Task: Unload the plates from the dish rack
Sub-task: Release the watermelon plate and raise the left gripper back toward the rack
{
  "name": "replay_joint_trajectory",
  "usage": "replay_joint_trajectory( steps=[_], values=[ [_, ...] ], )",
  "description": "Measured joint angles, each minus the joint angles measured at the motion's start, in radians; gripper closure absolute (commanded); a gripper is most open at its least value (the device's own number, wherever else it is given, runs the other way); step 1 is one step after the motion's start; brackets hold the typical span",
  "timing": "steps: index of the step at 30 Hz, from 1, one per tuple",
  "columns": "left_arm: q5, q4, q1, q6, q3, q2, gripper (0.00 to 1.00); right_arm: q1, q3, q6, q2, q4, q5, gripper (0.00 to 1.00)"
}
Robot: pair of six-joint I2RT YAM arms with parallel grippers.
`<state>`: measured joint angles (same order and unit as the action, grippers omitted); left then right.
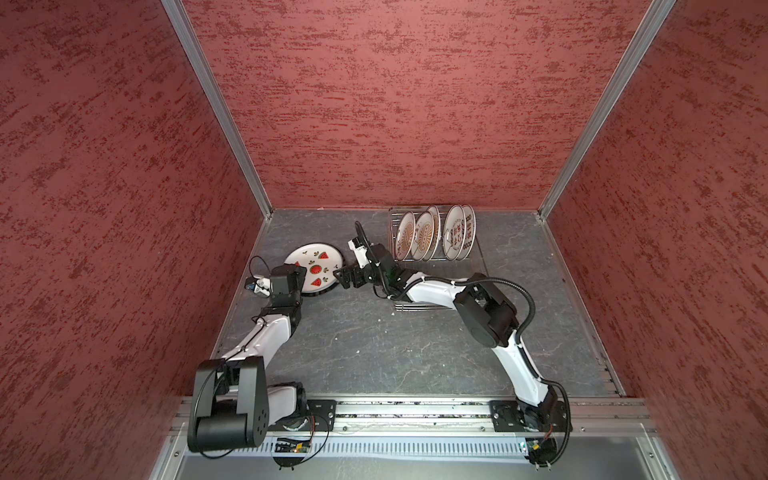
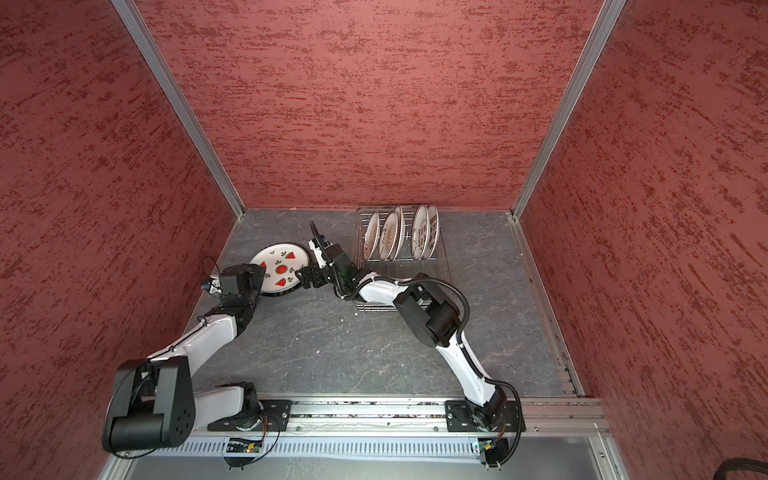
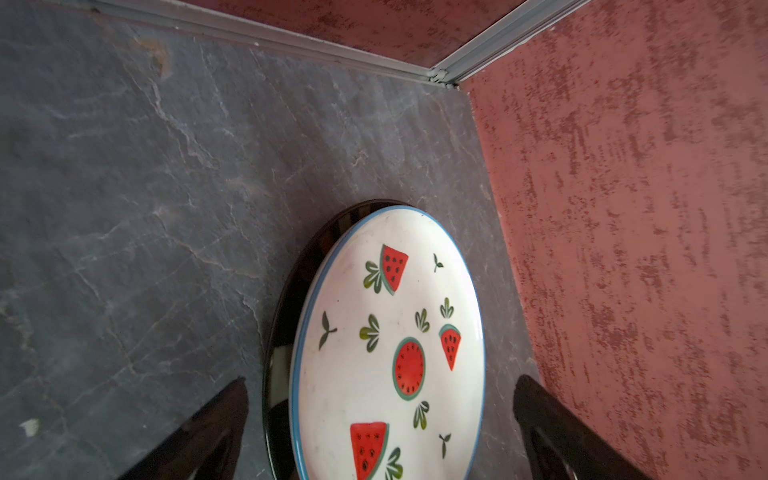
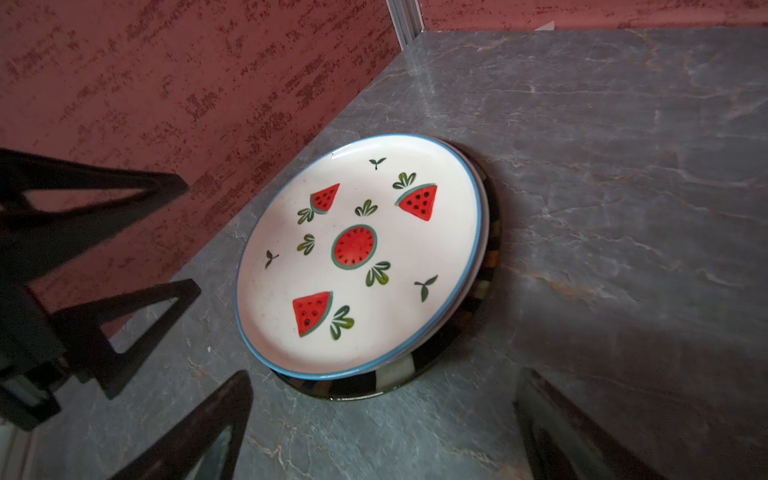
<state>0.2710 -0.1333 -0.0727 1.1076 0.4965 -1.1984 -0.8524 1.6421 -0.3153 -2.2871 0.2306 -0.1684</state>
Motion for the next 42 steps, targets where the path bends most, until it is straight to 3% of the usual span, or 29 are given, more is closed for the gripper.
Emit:
replay_joint_trajectory(
  steps=[7, 13, 18, 24, 28, 36, 42],
  values=[
    [-0.015, -0.018, 0.048, -0.068, -0.060, 0.206, 0.01, -0.025, -0.066, 0.086, 0.136, -0.039, 0.043, 0.01],
    [-0.143, -0.089, 0.122, -0.209, -0.092, 0.334, 0.01, -0.043, -0.288, 0.124, 0.398, 0.039, 0.130, 0.01],
    [-0.269, -0.181, 0.212, -0.312, -0.110, 0.407, 0.01, -0.045, -0.558, 0.145, 0.645, 0.129, 0.268, 0.01],
    [-0.430, -0.342, 0.314, -0.418, -0.139, 0.383, 0.01, -0.029, -0.772, 0.158, 0.858, 0.172, 0.459, 0.01],
    [-0.507, -0.432, 0.400, -0.462, -0.136, 0.341, 0.01, 0.034, -0.813, 0.154, 0.971, 0.131, 0.518, 0.01],
    [-0.558, -0.546, 0.638, -0.575, -0.114, 0.274, 0.01, 0.177, -0.828, 0.116, 1.155, 0.024, 0.531, 0.01],
    [-0.541, -0.561, 0.730, -0.585, -0.076, 0.165, 0.01, 0.303, -0.814, 0.078, 1.144, -0.062, 0.485, 0.02]
  ],
)
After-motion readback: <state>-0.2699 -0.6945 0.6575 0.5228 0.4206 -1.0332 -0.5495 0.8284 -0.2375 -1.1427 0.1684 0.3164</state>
